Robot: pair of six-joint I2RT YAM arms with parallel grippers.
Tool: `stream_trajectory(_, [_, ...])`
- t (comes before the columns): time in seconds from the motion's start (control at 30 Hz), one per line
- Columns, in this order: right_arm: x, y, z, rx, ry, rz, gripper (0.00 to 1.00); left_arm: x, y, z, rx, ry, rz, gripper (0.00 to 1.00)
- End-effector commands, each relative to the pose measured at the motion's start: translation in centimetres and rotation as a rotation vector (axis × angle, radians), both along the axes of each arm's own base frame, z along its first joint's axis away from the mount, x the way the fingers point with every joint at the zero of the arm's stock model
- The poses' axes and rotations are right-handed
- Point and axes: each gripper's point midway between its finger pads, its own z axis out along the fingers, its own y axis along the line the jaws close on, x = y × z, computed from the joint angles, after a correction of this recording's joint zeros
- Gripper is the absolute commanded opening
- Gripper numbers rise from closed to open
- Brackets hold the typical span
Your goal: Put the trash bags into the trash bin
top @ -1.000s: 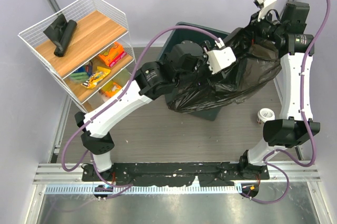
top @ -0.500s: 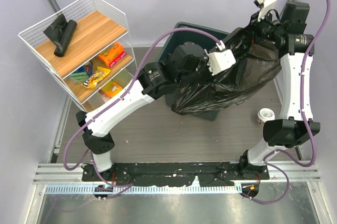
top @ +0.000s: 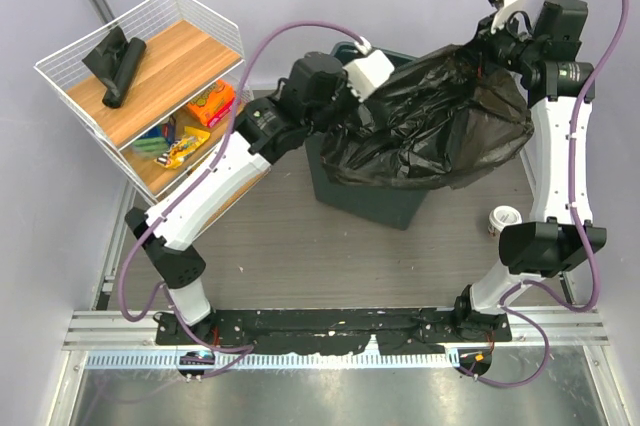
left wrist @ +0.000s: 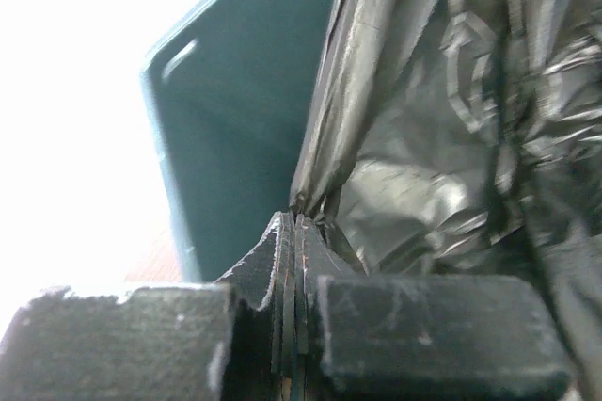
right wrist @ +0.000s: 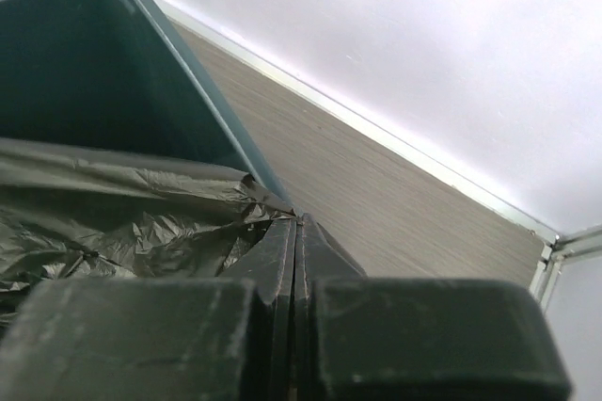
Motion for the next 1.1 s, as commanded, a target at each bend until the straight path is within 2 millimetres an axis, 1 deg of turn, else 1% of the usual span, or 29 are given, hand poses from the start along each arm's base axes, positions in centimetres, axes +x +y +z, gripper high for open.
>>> stream_trajectory(0.0, [2.1,0.9,2.2,0.052,-0.078,0.033,0.01,1.2,3.9,4.7,-0.124,-0.097,0.1,0.0])
stream_trajectory(0.03, [2.7,1.2,1.8,0.059,-0.067,0.042,0.01,1.4,4.4,4.6,-0.123,-0.098,0.111,0.0])
stream_trajectory(0.17, [4.5,2.1,1.4,0.075,-0.064,0.062,0.01,2.6,5.8,4.1,-0.112,-0.101,0.157,0.0])
stream_trajectory(0.3, [6.0,3.2,1.6,0.098,-0.079,0.091,0.01,4.2,7.4,3.9,-0.106,-0.113,0.219,0.0])
stream_trajectory(0.4, [6.9,4.5,1.3,0.108,-0.077,0.111,0.01,5.2,8.3,3.6,-0.108,-0.113,0.25,0.0])
stream_trajectory(0.47, [7.4,5.1,1.0,0.109,-0.074,0.12,0.01,6.1,8.8,3.4,-0.107,-0.114,0.271,0.0])
stream_trajectory(0.5, [7.6,5.3,1.2,0.113,-0.084,0.124,0.01,6.5,9.0,3.2,-0.105,-0.114,0.282,0.0])
stream_trajectory(0.53, [7.8,5.5,0.9,0.124,-0.073,0.124,0.01,6.9,9.4,3.1,-0.105,-0.115,0.297,0.0])
stream_trajectory(0.57, [8.0,5.7,1.2,0.128,-0.086,0.129,0.01,7.3,9.6,3.1,-0.108,-0.115,0.306,0.0])
stream_trajectory(0.6, [8.2,6.1,0.9,0.137,-0.077,0.136,0.01,7.7,9.8,3.0,-0.111,-0.115,0.316,0.0])
stream_trajectory(0.67, [8.7,6.6,1.1,0.14,-0.087,0.142,0.01,8.6,10.8,3.0,-0.117,-0.12,0.344,0.0])
stream_trajectory(0.77, [9.5,6.6,1.0,0.142,-0.09,0.131,0.01,9.8,11.7,2.6,-0.114,-0.117,0.376,0.0])
stream_trajectory(0.8, [9.5,8.5,1.1,0.147,-0.091,0.165,0.01,10.2,12.1,2.5,-0.11,-0.118,0.387,0.0])
stream_trajectory(0.83, [9.7,9.1,1.0,0.147,-0.092,0.168,0.01,10.5,12.4,2.3,-0.107,-0.117,0.398,0.0])
stream_trajectory(0.87, [10.1,9.3,0.8,0.149,-0.093,0.169,0.01,10.9,12.7,2.1,-0.106,-0.116,0.407,0.0])
stream_trajectory(0.9, [10.7,9.8,0.0,0.148,-0.08,0.172,0.01,11.3,13.1,1.8,-0.101,-0.114,0.421,0.0])
stream_trajectory(0.93, [10.9,10.1,0.4,0.151,-0.09,0.173,0.01,11.8,13.6,1.6,-0.098,-0.113,0.433,0.0])
stream_trajectory(0.97, [11.4,10.4,-0.5,0.151,-0.075,0.172,0.01,12.1,13.9,1.4,-0.095,-0.112,0.444,0.0])
stream_trajectory(1.0, [11.7,10.5,-0.4,0.151,-0.082,0.17,0.01,12.5,14.3,1.2,-0.094,-0.111,0.456,0.0])
stream_trajectory(1.03, [12.0,10.9,-1.0,0.151,-0.073,0.17,0.01,12.8,14.5,0.9,-0.09,-0.107,0.463,0.0])
stream_trajectory(1.07, [12.1,11.1,-0.8,0.149,-0.081,0.171,0.01,13.1,14.7,0.6,-0.086,-0.102,0.471,0.0])
